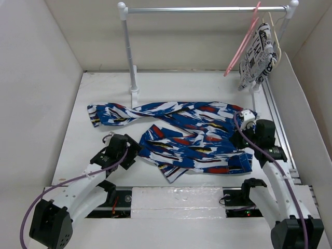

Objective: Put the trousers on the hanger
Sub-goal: Flatten out the trousers at the center of the board.

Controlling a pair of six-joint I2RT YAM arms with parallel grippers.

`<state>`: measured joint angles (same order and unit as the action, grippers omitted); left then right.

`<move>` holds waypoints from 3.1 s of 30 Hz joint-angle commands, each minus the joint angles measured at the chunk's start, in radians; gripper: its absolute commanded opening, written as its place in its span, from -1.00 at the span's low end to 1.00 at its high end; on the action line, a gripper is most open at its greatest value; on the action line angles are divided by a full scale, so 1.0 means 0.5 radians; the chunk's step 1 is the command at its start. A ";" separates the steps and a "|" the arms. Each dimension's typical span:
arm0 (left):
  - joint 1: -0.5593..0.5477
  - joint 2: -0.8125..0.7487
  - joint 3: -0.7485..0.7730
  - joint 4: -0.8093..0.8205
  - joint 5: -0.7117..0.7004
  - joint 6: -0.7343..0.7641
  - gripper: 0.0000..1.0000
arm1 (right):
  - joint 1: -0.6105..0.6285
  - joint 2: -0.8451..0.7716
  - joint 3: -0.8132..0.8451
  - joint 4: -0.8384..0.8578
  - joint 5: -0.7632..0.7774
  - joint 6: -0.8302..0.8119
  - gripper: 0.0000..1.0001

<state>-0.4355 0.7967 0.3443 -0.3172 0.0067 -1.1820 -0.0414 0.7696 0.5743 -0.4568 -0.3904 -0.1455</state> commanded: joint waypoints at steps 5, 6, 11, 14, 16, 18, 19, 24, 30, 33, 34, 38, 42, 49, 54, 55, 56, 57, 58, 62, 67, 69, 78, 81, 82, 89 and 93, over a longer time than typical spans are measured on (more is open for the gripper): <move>0.018 0.023 -0.188 0.379 -0.072 -0.311 0.51 | 0.377 0.019 -0.047 -0.191 -0.131 -0.185 0.08; 0.018 0.051 -0.195 0.440 -0.056 -0.320 0.38 | 0.408 0.050 -0.047 -0.194 -0.103 -0.175 0.10; 0.018 0.244 -0.137 0.463 -0.129 -0.296 -0.64 | 0.530 0.090 -0.142 -0.065 0.059 0.045 0.09; 0.018 0.214 0.098 0.398 -0.209 -0.180 -1.00 | 0.531 0.172 -0.283 0.085 0.091 0.199 0.10; -0.018 0.198 0.304 0.273 -0.301 -0.030 -1.00 | 0.531 0.285 -0.363 0.195 0.084 0.218 0.08; -0.177 0.198 0.672 0.062 -0.452 0.038 -1.00 | 0.512 0.378 -0.394 0.284 0.081 0.251 0.08; -0.248 0.204 0.789 -0.003 -0.489 0.072 -1.00 | 0.512 0.418 -0.406 0.406 0.069 0.275 0.08; -1.030 0.363 1.424 -0.273 -0.994 -0.013 -1.00 | 0.491 0.774 -0.330 0.597 0.118 0.254 0.07; -1.884 1.340 2.479 -0.766 -1.388 0.011 -1.00 | 0.285 0.940 -0.287 0.720 0.063 0.230 0.06; -1.842 1.618 2.597 -0.676 -1.100 0.219 -0.78 | 0.236 0.934 -0.259 0.687 0.045 0.199 0.06; -1.753 1.689 2.588 -0.670 -0.920 0.280 -0.51 | 0.212 0.918 -0.241 0.659 0.038 0.175 0.06; -1.618 1.680 2.368 -0.559 -0.732 0.360 0.24 | 0.190 0.872 -0.210 0.598 0.045 0.132 0.06; -1.446 1.442 2.119 -0.534 -0.697 0.348 0.34 | 0.172 0.839 -0.191 0.558 0.045 0.116 0.06; -1.445 0.736 1.583 -0.954 -0.888 -0.108 0.21 | 0.172 0.802 -0.139 0.463 0.081 0.049 0.06; -1.482 0.224 0.874 -0.839 -0.330 -0.657 -0.18 | 0.172 0.664 -0.054 0.365 0.137 0.021 0.08; -1.507 0.141 0.773 -0.781 -0.281 -0.855 -0.21 | 0.190 0.633 -0.014 0.325 0.143 0.009 0.08; -1.525 0.073 0.587 -0.707 -0.229 -0.939 -0.20 | 0.190 0.615 0.005 0.300 0.146 0.006 0.08; -1.525 -0.055 0.518 -0.700 -0.216 -1.010 -0.17 | 0.190 0.596 0.020 0.285 0.146 0.000 0.08; -1.525 -0.108 0.466 -0.691 -0.231 -1.105 -0.11 | 0.190 0.563 0.048 0.257 0.146 -0.016 0.08; -1.525 -0.185 0.288 -0.529 -0.403 -1.155 0.98 | 0.190 0.486 0.072 0.193 0.131 -0.056 0.08; -1.485 0.203 0.275 -0.344 -0.461 -1.097 0.98 | 0.209 0.424 0.030 0.165 0.069 -0.068 0.08; -1.485 0.439 0.406 -0.366 -0.528 -1.005 0.98 | 0.209 0.400 0.008 0.156 0.051 -0.074 0.08; -1.418 0.759 0.511 -0.396 -0.483 -0.903 -0.48 | 0.209 0.302 0.020 0.107 -0.004 -0.117 0.08; -1.418 0.910 0.538 -0.378 -0.440 -0.814 -0.19 | 0.209 0.302 0.020 0.104 -0.029 -0.135 0.08; -1.418 0.959 0.563 -0.387 -0.428 -0.763 -0.18 | 0.209 0.298 0.017 0.113 -0.035 -0.138 0.08; -1.418 1.253 0.771 -0.400 -0.424 -0.585 0.07 | 0.227 0.311 -0.001 0.183 -0.133 -0.132 0.08; -1.418 1.309 0.760 -0.366 -0.391 -0.587 -0.30 | 0.227 0.286 -0.007 0.174 -0.146 -0.151 0.08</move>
<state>-1.1477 1.4265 0.7338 -0.4717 -0.1829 -1.5002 0.0612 0.9333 0.5739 -0.4099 -0.4282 -0.2001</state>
